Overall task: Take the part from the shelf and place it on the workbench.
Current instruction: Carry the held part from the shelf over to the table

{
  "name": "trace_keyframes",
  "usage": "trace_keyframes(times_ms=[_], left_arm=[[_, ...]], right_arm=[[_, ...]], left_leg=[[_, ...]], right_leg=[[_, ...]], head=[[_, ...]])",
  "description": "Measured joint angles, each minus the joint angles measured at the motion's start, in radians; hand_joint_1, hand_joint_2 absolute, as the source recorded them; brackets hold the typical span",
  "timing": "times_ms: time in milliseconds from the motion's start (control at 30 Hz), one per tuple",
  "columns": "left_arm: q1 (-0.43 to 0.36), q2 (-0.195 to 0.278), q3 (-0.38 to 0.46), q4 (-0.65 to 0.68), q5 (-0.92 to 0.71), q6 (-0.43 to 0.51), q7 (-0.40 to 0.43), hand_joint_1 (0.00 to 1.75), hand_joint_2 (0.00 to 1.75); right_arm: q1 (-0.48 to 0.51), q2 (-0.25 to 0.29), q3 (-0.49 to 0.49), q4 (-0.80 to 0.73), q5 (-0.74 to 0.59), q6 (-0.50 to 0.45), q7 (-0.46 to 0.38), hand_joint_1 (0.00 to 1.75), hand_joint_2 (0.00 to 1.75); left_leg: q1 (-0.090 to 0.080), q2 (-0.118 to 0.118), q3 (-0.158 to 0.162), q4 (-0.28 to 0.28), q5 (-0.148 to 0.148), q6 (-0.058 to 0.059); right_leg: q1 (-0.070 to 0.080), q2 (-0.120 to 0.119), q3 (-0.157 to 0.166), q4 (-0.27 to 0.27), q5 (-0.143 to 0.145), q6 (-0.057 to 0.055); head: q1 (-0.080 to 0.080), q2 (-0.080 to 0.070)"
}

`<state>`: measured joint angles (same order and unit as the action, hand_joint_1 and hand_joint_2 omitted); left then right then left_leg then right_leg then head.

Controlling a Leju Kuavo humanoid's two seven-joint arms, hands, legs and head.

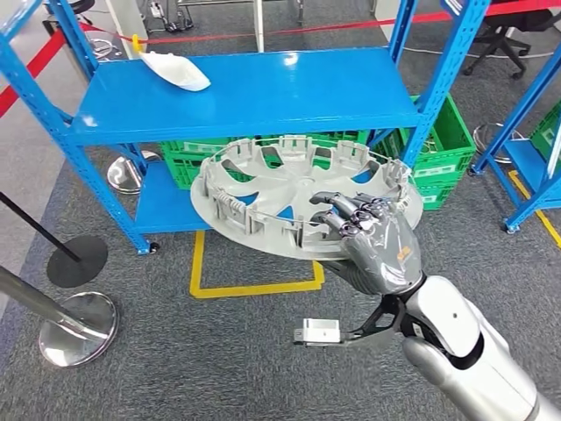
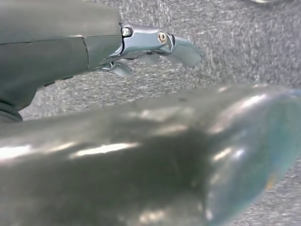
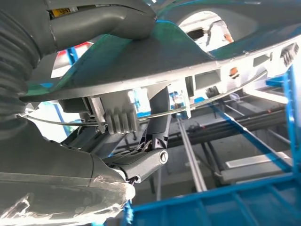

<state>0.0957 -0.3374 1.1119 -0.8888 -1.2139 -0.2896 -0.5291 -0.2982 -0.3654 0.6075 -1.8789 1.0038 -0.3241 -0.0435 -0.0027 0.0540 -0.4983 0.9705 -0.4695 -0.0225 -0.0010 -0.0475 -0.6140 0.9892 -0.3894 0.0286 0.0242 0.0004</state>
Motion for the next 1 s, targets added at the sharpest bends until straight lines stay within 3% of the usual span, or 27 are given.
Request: trace_keyframes(times_ms=[67,133,233,267,300,333,367,433,467,500,567,633,667,733,767,800,833,867,933,1000], left_arm=[[-0.002,-0.001,0.005,-0.002,-0.002,-0.003,0.000,0.00,0.00],[0.003,-0.002,0.011,-0.005,-0.003,-0.005,0.000,0.00,0.00],[0.005,-0.003,0.015,-0.008,-0.008,-0.008,0.001,0.00,0.00],[0.004,-0.003,0.017,-0.008,-0.011,-0.009,0.001,0.00,0.00],[0.005,-0.003,0.020,-0.008,-0.013,-0.009,0.001,0.00,0.00],[0.005,-0.003,0.023,-0.008,-0.015,-0.009,0.001,0.00,0.00],[0.005,-0.003,0.026,-0.008,-0.016,-0.009,0.001,0.00,0.00],[0.004,-0.002,0.028,-0.008,-0.018,-0.009,0.001,0.00,0.00],[0.004,-0.002,0.029,-0.008,-0.019,-0.008,0.001,0.00,0.00],[0.004,-0.002,0.030,-0.008,-0.020,-0.007,0.000,0.00,0.00],[0.006,-0.002,0.031,-0.008,-0.021,-0.005,0.000,0.00,0.00],[0.008,-0.001,0.034,-0.008,-0.022,-0.004,0.000,0.00,0.00],[0.008,-0.001,0.034,-0.008,-0.022,-0.003,0.000,0.00,0.00],[0.006,-0.001,0.034,-0.008,-0.022,-0.003,0.000,0.00,0.00],[0.006,-0.001,0.034,-0.008,-0.022,-0.003,-0.001,0.00,0.00],[0.006,-0.001,0.034,-0.008,-0.022,-0.003,-0.001,0.00,0.00],[0.006,-0.001,0.034,-0.008,-0.023,-0.002,-0.001,0.00,0.00],[0.006,0.000,0.034,-0.008,-0.024,-0.002,-0.001,0.00,0.00],[0.005,0.000,0.035,-0.008,-0.027,0.000,-0.002,0.00,0.00],[0.001,-0.001,0.035,-0.008,-0.029,0.001,-0.004,0.00,0.00]], right_arm=[[-0.003,0.001,0.000,0.002,0.004,0.001,0.005,1.75,1.75],[-0.004,0.002,0.000,0.003,0.004,0.002,0.007,1.75,1.75],[-0.005,0.004,0.001,0.007,0.004,0.004,0.012,1.75,1.75],[-0.005,0.004,0.001,0.009,0.004,0.004,0.015,1.75,1.75],[-0.005,0.004,0.002,0.012,0.004,0.005,0.017,1.75,1.75],[-0.005,0.005,0.002,0.014,0.004,0.006,0.018,1.75,1.75],[-0.005,0.005,0.003,0.016,0.004,0.007,0.019,1.75,1.75],[-0.007,0.006,0.003,0.017,0.004,0.008,0.021,1.75,1.75],[-0.009,0.006,0.003,0.017,0.005,0.008,0.021,1.75,1.75],[-0.010,0.006,0.003,0.017,0.005,0.008,0.022,1.75,1.75],[-0.010,0.007,0.003,0.017,0.006,0.007,0.022,1.75,1.75],[-0.011,0.008,0.003,0.017,0.006,0.008,0.023,1.75,1.75],[-0.011,0.008,0.003,0.017,0.006,0.008,0.023,1.75,1.75],[-0.011,0.008,0.003,0.017,0.006,0.008,0.022,1.75,1.75],[-0.011,0.008,0.003,0.017,0.006,0.007,0.022,1.75,1.75],[-0.011,0.008,0.003,0.018,0.006,0.007,0.022,1.75,1.75],[-0.011,0.008,0.003,0.018,0.006,0.007,0.022,1.75,1.75],[-0.011,0.009,0.003,0.018,0.006,0.007,0.022,1.75,1.75],[-0.012,0.010,0.002,0.017,0.006,0.005,0.022,1.75,1.75],[-0.015,0.011,-0.001,0.016,0.006,0.002,0.022,1.75,1.75]], left_leg=[[0.000,-0.016,-0.004,-0.016,0.000,0.019],[0.002,-0.035,-0.013,-0.017,0.013,0.035],[0.002,-0.063,-0.032,-0.016,0.031,0.046],[0.002,-0.074,-0.039,-0.016,0.037,0.046],[0.001,-0.085,-0.045,-0.015,0.042,0.045],[0.001,-0.098,-0.049,-0.013,0.046,0.044],[0.001,-0.110,-0.053,-0.011,0.049,0.042],[0.000,-0.131,-0.061,-0.005,0.053,0.035],[0.001,-0.140,-0.067,-0.002,0.056,0.030],[0.002,-0.149,-0.074,0.000,0.060,0.024],[0.006,-0.166,-0.086,0.002,0.067,0.012],[0.005,-0.145,-0.102,0.028,0.048,0.001],[0.004,-0.121,-0.123,0.071,0.021,-0.004],[0.005,-0.076,-0.188,0.207,-0.051,-0.014],[0.006,-0.069,-0.216,0.268,-0.074,-0.017],[0.007,-0.066,-0.227,0.298,-0.080,-0.018],[0.007,-0.064,-0.217,0.286,-0.064,-0.018],[0.006,-0.057,-0.186,0.234,-0.034,-0.016],[0.001,-0.016,-0.103,0.087,0.026,-0.009],[-0.005,0.011,-0.067,0.009,0.046,0.002]], right_leg=[[-0.001,-0.017,-0.004,0.003,0.006,0.011],[-0.005,0.001,-0.023,0.041,-0.024,0.022],[-0.006,0.040,-0.099,0.234,-0.132,0.030],[-0.005,0.042,-0.117,0.287,-0.152,0.029],[-0.005,0.044,-0.117,0.303,-0.154,0.027],[-0.005,0.046,-0.095,0.275,-0.138,0.025],[-0.006,0.054,-0.054,0.212,-0.110,0.022],[-0.009,0.091,0.031,0.070,-0.073,0.015],[-0.010,0.105,0.055,0.030,-0.067,0.012],[-0.010,0.112,0.063,0.014,-0.069,0.009],[-0.009,0.095,0.060,0.013,-0.065,0.000],[-0.011,0.074,0.058,0.009,-0.058,-0.012],[-0.013,0.062,0.056,0.006,-0.055,-0.017],[-0.010,0.038,0.050,0.006,-0.052,-0.022],[-0.009,0.026,0.047,0.006,-0.051,-0.023],[-0.009,0.013,0.045,0.007,-0.050,-0.023],[-0.008,0.000,0.044,0.007,-0.049,-0.022],[-0.008,-0.012,0.045,0.007,-0.049,-0.021],[-0.004,-0.035,0.046,0.009,-0.049,-0.016],[0.003,-0.054,0.045,0.011,-0.050,-0.007]], head=[[0.000,0.000],[0.001,0.000],[0.002,0.000],[0.002,0.000],[0.002,0.000],[0.002,0.000],[0.002,0.000],[0.001,0.000],[0.001,0.000],[0.000,0.000],[0.001,0.000],[-0.003,0.000],[-0.006,0.000],[-0.013,0.000],[-0.013,0.000],[-0.013,0.000],[-0.013,0.000],[-0.013,0.000],[-0.014,0.000],[-0.014,0.000]])
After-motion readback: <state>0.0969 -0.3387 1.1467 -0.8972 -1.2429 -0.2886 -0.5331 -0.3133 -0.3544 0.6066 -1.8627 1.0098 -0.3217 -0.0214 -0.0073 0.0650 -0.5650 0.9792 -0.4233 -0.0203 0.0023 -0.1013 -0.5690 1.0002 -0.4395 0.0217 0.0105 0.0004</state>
